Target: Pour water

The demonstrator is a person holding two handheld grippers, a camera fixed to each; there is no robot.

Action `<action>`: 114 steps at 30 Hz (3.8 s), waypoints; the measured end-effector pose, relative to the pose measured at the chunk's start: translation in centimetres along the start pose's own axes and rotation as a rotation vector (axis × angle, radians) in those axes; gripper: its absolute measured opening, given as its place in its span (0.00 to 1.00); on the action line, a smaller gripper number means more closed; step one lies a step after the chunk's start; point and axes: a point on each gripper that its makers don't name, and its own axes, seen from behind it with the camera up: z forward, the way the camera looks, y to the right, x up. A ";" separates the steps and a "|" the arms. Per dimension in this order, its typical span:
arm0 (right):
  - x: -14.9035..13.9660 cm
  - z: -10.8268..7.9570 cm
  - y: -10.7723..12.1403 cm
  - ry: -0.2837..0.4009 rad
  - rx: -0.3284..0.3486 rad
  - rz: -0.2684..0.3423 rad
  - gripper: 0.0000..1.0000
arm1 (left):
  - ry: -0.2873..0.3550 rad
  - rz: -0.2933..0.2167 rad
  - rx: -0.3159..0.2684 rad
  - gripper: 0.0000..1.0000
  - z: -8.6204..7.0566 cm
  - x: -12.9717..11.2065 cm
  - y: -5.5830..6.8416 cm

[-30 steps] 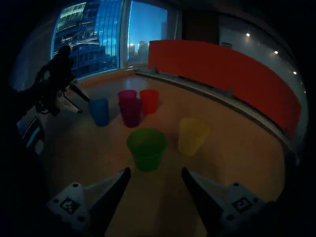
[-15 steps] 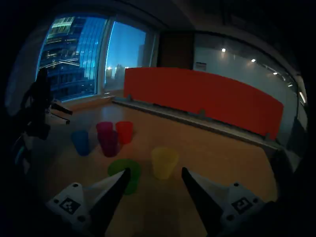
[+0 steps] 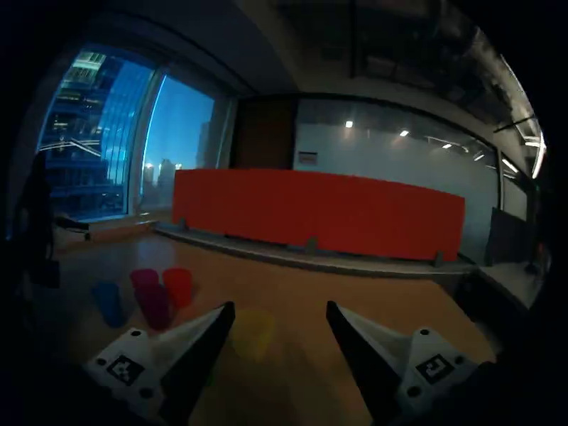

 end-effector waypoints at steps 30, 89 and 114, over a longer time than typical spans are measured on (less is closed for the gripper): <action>3.4 -1.9 4.7 0.210 -0.278 0.109 0.99 | 0.197 -0.164 0.129 0.90 -1.2 3.8 0.0; 2.3 -0.9 4.8 0.112 -0.327 0.138 1.00 | 0.180 -0.098 0.209 0.90 0.8 -2.0 0.2; 1.7 -1.2 4.7 0.100 -0.333 0.144 0.99 | 0.171 -0.106 0.190 0.90 2.4 -3.3 1.1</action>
